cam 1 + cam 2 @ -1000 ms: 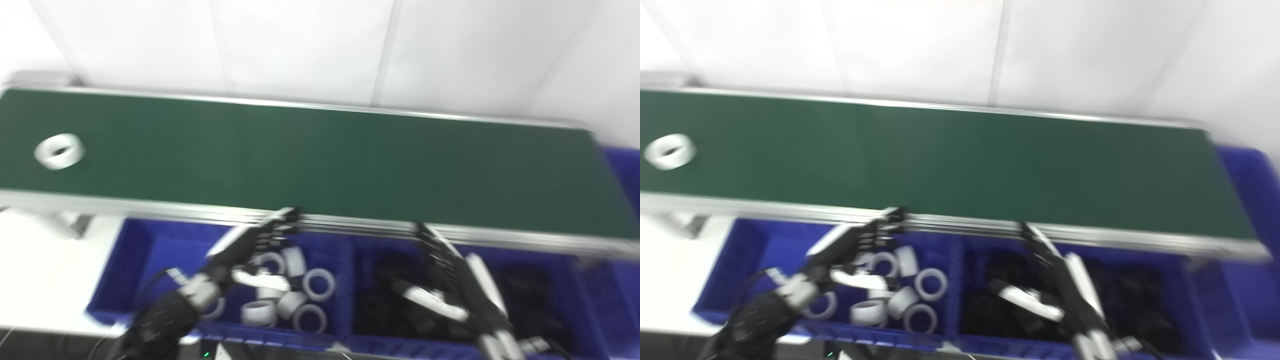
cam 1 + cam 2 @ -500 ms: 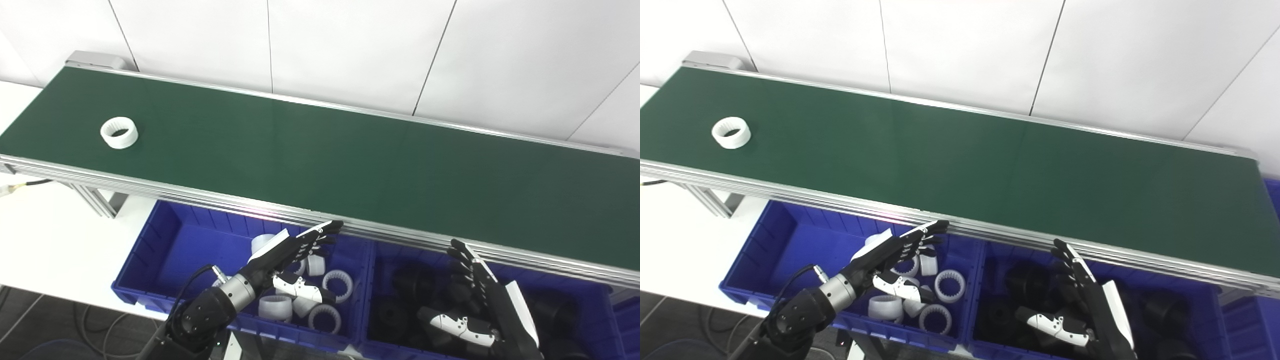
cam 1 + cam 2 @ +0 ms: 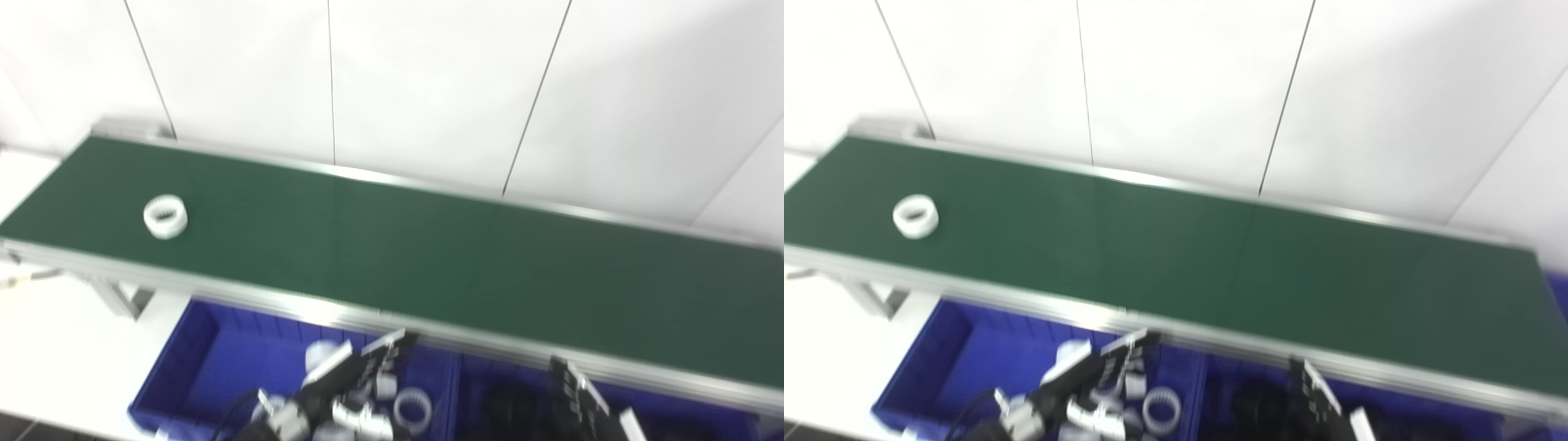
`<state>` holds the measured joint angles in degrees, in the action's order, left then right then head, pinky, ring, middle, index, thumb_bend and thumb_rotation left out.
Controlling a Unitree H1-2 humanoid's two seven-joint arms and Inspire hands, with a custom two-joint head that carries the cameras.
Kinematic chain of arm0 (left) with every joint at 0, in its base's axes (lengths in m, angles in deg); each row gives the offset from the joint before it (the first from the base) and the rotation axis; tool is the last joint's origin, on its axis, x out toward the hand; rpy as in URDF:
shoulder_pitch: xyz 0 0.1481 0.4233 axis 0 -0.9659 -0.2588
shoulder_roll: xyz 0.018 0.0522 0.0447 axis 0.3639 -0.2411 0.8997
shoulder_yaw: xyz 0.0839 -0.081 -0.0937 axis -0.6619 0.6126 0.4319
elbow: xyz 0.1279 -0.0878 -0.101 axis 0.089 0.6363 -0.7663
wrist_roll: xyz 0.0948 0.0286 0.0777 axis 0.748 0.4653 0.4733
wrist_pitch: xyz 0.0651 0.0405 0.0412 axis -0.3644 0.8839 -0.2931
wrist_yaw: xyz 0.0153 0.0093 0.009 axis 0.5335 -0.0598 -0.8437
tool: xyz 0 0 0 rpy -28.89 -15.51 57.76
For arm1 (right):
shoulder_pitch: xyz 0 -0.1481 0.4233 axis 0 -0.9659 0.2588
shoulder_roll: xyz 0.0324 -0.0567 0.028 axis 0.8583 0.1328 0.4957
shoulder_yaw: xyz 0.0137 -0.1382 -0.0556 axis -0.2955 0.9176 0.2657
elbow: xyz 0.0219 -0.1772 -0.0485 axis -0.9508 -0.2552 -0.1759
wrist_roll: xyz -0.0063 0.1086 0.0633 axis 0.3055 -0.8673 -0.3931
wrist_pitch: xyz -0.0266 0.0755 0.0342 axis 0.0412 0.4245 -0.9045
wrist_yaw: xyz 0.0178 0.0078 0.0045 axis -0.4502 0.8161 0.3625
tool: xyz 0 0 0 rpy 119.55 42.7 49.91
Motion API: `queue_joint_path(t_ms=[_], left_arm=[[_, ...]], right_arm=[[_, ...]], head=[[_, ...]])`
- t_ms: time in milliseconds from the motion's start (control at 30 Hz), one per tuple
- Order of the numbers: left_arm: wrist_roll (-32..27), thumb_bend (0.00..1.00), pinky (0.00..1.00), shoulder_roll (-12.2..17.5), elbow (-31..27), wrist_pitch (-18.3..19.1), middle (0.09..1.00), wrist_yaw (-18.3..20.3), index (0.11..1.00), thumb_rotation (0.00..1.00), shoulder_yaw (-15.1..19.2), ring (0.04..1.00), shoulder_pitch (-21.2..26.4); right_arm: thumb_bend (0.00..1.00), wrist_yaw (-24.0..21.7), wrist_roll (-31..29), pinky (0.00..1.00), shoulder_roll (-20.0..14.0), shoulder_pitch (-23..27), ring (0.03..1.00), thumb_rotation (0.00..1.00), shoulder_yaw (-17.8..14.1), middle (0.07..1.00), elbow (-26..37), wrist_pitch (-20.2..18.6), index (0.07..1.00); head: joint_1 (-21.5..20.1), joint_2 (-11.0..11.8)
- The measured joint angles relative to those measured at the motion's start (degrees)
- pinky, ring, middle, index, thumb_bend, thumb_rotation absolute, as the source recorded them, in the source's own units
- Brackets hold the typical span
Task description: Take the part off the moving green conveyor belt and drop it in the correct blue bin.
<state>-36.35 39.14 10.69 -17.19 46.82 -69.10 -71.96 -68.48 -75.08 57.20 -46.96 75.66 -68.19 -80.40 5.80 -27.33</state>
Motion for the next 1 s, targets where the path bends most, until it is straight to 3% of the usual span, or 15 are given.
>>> queue_joint_path(t_ms=[467,767,1000], left_arm=[[0.57,0.94,0.79,-0.35,1.92,-1.93,0.945,-0.27,0.946,0.26,-0.03,0.894,0.2],[1.12,0.95,0.77,-1.08,2.17,-3.97,0.925,-1.54,0.912,0.28,0.36,0.876,0.24],[2.19,0.95,0.72,-2.11,-1.64,-4.36,0.906,-3.85,0.88,0.31,1.23,0.847,0.13]], right_arm=[[0.66,0.5,-0.03,0.78,-0.06,-0.07,0.848,0.17,0.0,0.887,-3.45,3.44,0.912],[0.66,0.76,-0.93,0.79,-0.52,0.32,0.854,0.2,-0.03,0.891,-5.81,6.13,0.919],[0.67,0.76,-1.1,0.78,-0.94,1.32,0.854,0.2,-0.05,0.89,-7.16,7.08,0.916]], head=[[0.7,2.63],[1.32,2.9],[1.67,3.16]])
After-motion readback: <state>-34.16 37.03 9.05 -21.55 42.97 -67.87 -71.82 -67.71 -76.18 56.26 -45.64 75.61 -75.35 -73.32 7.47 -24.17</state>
